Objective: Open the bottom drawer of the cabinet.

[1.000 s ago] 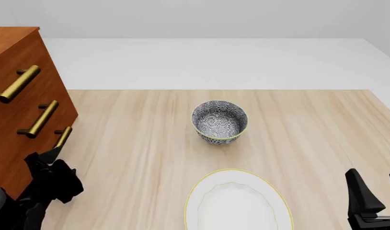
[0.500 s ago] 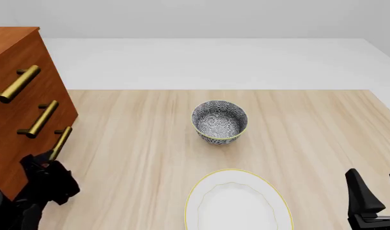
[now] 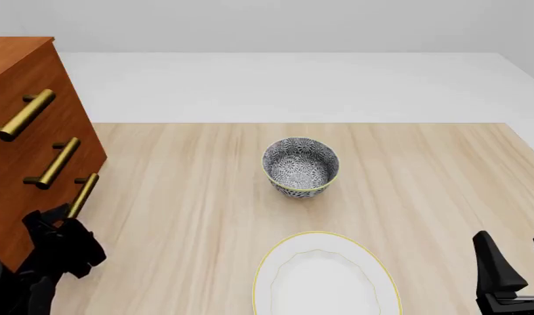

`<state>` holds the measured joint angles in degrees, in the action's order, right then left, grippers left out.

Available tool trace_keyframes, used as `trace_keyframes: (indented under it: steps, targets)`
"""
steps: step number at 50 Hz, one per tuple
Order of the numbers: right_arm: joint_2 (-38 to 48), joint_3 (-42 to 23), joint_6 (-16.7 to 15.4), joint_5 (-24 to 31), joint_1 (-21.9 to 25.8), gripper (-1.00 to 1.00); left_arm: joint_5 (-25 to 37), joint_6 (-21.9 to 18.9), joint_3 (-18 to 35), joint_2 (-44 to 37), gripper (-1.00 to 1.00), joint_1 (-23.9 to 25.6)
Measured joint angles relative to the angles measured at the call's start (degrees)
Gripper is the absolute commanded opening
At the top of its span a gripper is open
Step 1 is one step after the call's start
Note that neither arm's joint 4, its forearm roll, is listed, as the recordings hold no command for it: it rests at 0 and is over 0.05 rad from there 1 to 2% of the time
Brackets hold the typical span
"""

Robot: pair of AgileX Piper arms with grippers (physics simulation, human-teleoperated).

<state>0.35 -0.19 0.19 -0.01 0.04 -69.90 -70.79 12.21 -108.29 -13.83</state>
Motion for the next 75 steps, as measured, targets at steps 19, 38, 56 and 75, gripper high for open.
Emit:
trace_keyframes:
  steps: [19, 38, 56, 75]
  targets:
    - [0.0, 0.0, 0.0, 0.0, 0.0, 1.0, -0.01, 0.37, 1.7, -1.96, 1.0, -0.22]
    - [0.0, 0.0, 0.0, 0.0, 0.0, 1.0, -0.01, 0.69, 2.26, -0.36, -1.0, -0.47]
    - [0.0, 0.0, 0.0, 0.0, 0.0, 1.0, 0.7, 0.45, 1.8, 0.84, -1.0, 0.92]
    - [0.0, 0.0, 0.0, 0.0, 0.0, 1.0, 1.29, 0.1, 1.14, 1.78, -1.0, 3.36]
